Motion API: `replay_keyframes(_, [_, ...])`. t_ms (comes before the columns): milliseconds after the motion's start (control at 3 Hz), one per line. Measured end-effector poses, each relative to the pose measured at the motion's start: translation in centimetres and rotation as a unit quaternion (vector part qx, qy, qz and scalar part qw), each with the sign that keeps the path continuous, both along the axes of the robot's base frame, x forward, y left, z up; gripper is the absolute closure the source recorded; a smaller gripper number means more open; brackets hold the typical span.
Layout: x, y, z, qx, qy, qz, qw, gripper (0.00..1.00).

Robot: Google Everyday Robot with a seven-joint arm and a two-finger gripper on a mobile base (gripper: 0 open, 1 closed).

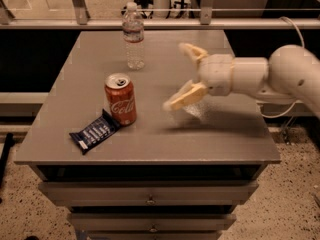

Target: Move coke can near rxbar blueberry

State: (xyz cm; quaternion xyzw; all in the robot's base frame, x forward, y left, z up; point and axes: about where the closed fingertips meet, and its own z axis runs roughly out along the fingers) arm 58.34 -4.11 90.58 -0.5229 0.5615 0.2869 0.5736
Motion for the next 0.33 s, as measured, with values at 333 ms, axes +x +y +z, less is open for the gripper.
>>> replay_keyframes(333, [4.69,-10.24,3.18,-0.067,-0.063,-0.066,0.9935,0.00])
